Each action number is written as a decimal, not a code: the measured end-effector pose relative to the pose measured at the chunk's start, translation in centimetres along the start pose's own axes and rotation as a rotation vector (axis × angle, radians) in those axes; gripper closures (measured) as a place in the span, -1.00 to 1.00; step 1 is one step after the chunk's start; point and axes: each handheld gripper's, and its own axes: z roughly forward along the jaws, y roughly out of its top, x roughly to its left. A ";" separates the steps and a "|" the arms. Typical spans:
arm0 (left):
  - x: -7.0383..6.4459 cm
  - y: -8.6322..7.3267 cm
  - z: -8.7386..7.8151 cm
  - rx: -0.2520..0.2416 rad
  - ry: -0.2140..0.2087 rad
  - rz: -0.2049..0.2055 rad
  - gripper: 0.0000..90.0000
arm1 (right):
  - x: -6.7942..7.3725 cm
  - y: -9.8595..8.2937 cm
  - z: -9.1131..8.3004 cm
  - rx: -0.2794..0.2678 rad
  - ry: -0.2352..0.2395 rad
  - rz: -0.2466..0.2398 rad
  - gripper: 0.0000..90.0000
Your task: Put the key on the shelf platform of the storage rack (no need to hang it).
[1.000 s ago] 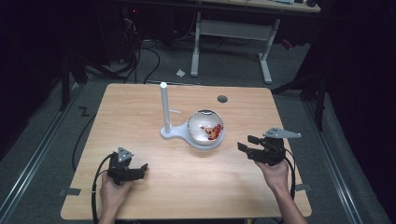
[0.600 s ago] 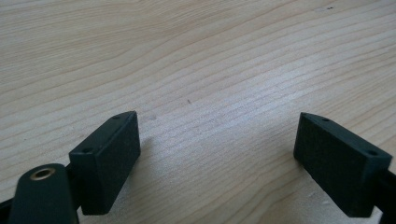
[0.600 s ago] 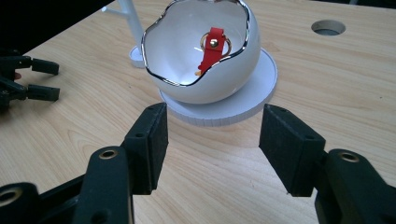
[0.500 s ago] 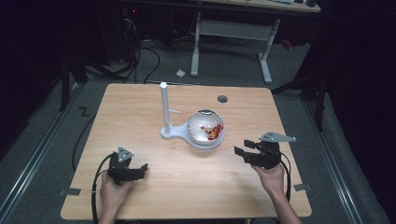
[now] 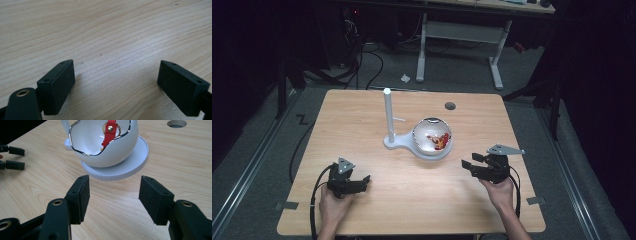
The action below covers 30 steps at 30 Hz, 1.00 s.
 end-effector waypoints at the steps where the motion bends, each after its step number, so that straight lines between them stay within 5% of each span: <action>1: 0.0 0.0 0.0 0.000 0.000 0.000 -0.67 | 0.0 -0.1 0.1 0.001 -0.005 -0.003 -0.07; 30: 0.0 0.0 0.0 0.000 0.000 -0.001 -0.67 | -2.0 -2.8 2.1 0.052 -0.076 0.042 -0.07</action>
